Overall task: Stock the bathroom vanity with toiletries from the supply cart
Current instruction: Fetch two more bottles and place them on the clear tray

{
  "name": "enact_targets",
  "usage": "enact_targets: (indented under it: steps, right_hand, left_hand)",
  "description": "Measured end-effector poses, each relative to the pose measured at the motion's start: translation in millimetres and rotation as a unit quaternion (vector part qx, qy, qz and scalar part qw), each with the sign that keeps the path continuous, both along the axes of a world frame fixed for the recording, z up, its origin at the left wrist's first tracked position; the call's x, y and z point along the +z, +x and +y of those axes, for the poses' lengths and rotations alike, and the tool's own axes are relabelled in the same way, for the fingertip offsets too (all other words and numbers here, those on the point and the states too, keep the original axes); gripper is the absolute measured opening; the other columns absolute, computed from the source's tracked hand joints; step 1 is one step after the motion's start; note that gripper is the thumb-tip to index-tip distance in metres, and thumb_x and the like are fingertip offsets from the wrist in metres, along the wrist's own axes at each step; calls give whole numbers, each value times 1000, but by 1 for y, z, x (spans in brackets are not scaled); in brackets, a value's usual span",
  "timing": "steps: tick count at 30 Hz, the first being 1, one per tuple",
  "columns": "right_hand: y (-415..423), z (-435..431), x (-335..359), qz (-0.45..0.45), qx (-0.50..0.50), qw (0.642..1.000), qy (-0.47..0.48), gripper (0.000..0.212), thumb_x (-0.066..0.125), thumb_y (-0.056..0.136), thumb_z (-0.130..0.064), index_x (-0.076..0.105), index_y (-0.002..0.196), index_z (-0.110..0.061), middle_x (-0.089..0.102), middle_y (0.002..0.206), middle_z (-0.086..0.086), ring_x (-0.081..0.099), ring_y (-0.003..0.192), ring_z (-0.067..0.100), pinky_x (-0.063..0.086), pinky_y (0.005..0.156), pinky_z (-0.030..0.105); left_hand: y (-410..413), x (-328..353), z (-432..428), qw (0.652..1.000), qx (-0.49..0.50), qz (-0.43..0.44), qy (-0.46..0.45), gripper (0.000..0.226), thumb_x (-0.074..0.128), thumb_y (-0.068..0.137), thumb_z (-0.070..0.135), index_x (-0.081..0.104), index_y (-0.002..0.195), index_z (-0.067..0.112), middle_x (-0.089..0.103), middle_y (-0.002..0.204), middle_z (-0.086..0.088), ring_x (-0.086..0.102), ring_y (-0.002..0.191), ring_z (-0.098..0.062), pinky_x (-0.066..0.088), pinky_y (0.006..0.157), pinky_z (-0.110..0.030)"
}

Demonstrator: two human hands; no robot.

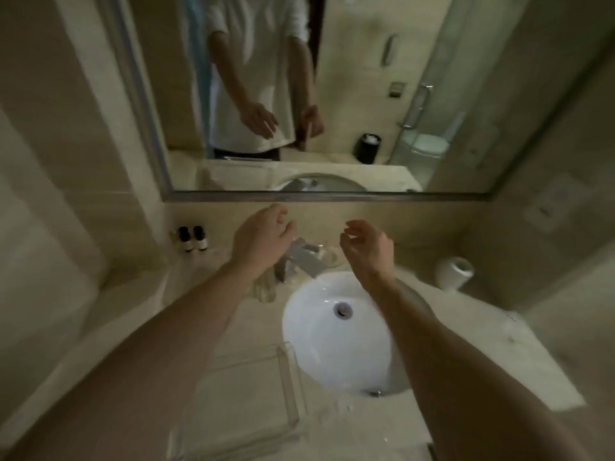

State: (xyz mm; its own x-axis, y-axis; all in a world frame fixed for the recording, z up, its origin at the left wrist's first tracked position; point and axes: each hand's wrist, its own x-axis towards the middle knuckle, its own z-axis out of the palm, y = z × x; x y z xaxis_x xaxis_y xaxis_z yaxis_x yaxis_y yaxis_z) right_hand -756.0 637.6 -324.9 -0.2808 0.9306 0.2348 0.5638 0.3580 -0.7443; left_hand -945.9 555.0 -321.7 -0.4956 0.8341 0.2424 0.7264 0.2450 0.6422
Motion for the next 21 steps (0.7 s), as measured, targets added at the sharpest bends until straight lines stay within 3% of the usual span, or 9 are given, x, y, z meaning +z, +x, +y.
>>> enact_targets:
  steps: [6,12,15,18,21]
  right_hand:
    - [159,-32,44,18,-166,986,19,35,68,82,-38,71,115,-27,77,100,-7,72,94,16,60,83,42]
    - [293,-84,90,34,-257,964,57,29,71,84,-29,70,113,-28,76,95,-8,73,86,11,59,77,31]
    - [362,-123,110,43,-295,950,90,28,72,84,-22,71,112,-25,77,93,-6,73,76,11,61,77,36]
    - [437,-178,128,19,-344,931,122,26,71,84,-23,72,110,-26,77,90,-9,72,73,6,60,78,33]
    - [512,-243,141,0,-382,917,116,27,70,83,-28,71,109,-30,76,90,-10,73,75,7,60,79,35]
  left_hand:
    - [132,57,23,990,-130,26,38,38,63,92,47,64,122,25,72,113,4,67,103,-20,53,85,-36]
    - [289,101,6,960,-272,43,56,40,64,93,46,63,127,24,72,114,5,66,107,-21,45,80,-26]
    - [363,124,-16,939,-333,38,75,39,66,94,37,65,128,17,71,115,-2,65,107,-22,36,75,-19]
    - [435,142,-50,914,-396,22,84,43,68,90,40,65,125,14,72,112,-7,68,102,-26,53,87,-30]
    - [507,151,-92,896,-432,23,98,57,56,81,58,63,125,22,73,110,-1,70,97,-24,58,85,-42]
